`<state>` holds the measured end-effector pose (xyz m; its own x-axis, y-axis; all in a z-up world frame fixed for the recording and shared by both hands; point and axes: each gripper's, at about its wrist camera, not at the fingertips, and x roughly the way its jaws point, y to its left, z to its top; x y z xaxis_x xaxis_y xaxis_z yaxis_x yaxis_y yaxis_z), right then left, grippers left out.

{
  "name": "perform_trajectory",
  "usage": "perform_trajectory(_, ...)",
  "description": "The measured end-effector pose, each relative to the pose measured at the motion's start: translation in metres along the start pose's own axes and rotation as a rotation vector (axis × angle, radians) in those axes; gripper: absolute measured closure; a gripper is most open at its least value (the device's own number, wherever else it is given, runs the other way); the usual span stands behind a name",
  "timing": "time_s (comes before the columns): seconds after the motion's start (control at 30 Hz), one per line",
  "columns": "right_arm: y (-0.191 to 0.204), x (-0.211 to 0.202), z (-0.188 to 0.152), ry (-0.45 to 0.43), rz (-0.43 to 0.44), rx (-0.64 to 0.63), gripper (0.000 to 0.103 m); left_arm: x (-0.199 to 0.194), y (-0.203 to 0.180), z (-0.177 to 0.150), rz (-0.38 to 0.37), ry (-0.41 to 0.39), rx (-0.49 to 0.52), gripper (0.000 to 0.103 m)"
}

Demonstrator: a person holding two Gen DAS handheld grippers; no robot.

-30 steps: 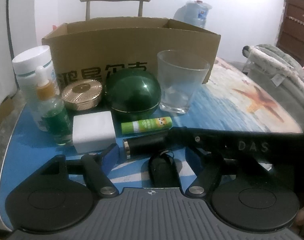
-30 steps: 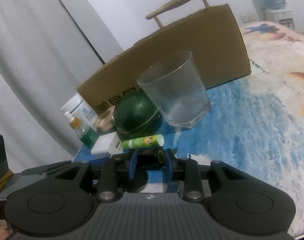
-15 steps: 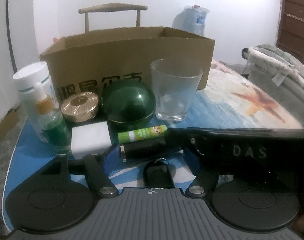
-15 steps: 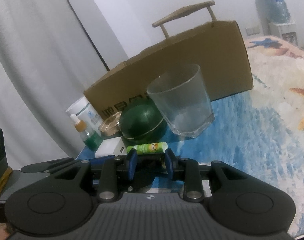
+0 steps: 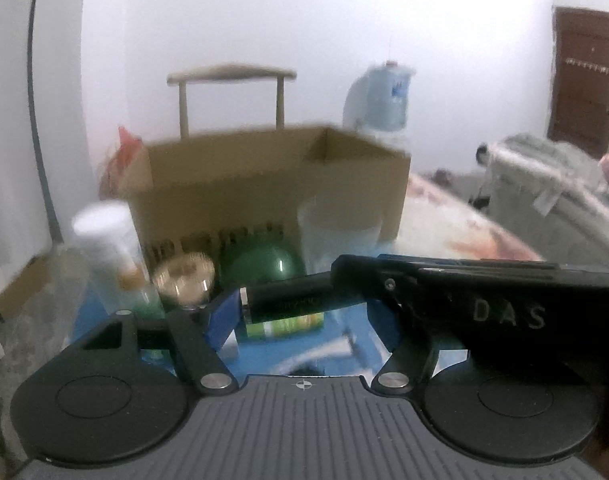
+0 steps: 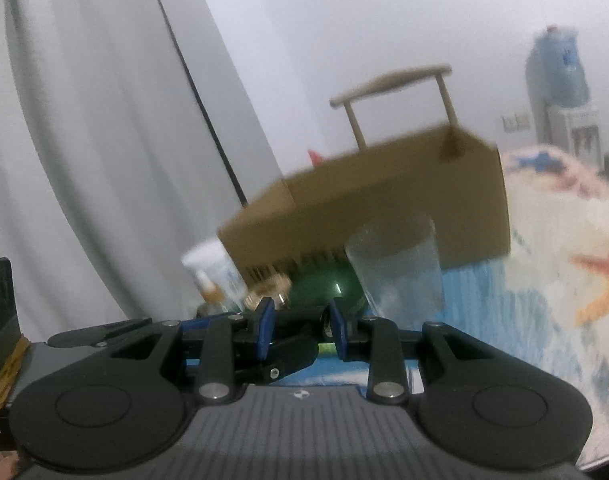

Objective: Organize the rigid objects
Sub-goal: 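Carry the black cylinder into the cardboard box and open the right gripper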

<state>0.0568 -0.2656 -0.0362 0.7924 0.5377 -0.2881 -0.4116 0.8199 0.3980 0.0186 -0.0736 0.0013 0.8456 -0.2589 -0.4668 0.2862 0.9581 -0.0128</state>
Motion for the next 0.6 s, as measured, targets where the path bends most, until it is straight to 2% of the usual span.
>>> perform_trajectory(0.13, 0.015, -0.009, 0.028, -0.075, 0.017, -0.042, 0.07, -0.014, 0.0, 0.028, 0.023, -0.093, 0.014, 0.034)
perform_trajectory(0.23, 0.02, -0.004, 0.054, -0.121, 0.034, -0.064, 0.07, -0.013, 0.003, 0.054, 0.039, -0.129, 0.016, 0.034)
perform_trajectory(0.33, 0.015, 0.014, 0.084, -0.114, 0.081, -0.046, 0.07, -0.003, 0.007, 0.079, 0.082, -0.144, 0.022, 0.034)
perform_trajectory(0.43, 0.007, 0.048, 0.115, -0.063, 0.109, -0.022, 0.07, 0.022, 0.016, 0.104, 0.118, -0.115, 0.019, 0.034)
perform_trajectory(0.6, -0.025, 0.128, 0.16, 0.126, 0.145, 0.1, 0.07, 0.079, 0.038, 0.132, 0.167, -0.013, 0.003, 0.034)
